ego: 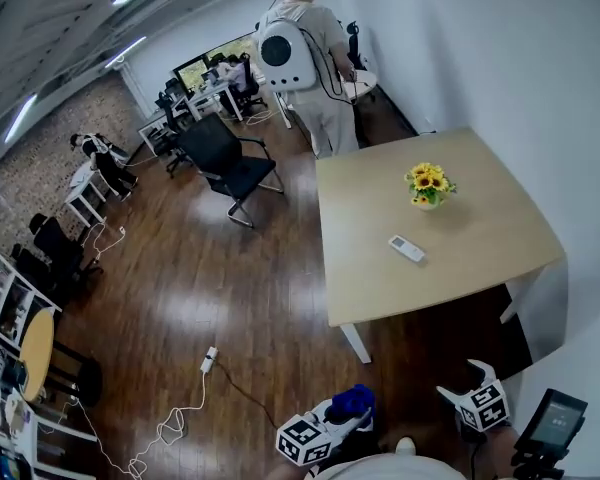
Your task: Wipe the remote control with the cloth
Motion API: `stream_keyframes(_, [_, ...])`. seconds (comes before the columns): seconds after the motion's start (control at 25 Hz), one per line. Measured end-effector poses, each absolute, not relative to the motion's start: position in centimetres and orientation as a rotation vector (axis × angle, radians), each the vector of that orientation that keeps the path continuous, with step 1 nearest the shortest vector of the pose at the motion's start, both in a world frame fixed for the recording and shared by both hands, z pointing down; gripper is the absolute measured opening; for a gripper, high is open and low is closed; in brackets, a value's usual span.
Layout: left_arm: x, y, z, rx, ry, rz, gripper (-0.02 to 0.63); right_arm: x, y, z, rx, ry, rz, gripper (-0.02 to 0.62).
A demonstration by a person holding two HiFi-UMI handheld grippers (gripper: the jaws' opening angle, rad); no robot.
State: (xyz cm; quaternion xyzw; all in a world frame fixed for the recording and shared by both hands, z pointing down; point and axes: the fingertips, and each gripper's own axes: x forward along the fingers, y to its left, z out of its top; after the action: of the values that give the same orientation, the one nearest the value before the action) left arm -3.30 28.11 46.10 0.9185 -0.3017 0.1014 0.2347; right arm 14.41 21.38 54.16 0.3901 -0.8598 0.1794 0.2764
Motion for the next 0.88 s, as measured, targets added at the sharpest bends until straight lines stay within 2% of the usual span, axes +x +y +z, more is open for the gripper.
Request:
stream_keyframes(0.2, [-5.8,29.3,45.6,2.520,-0.905,0.255,0.110,14.6,23.4,52.5,1.084,-2.346,0.450,0.367])
stream_keyframes(0.48, [-5.7,30.2,39.7,2.654,-0.889,0.157,0.110,12.5,24.8,48.7,1.098,-2.369,0.397,0.367])
stream_keyframes(0.88, [-9.4,32.7,39.4,2.619,-0.945,0.101,0.110,12.6,25.9,43.7,1.133,-2.364,0.295,0.370])
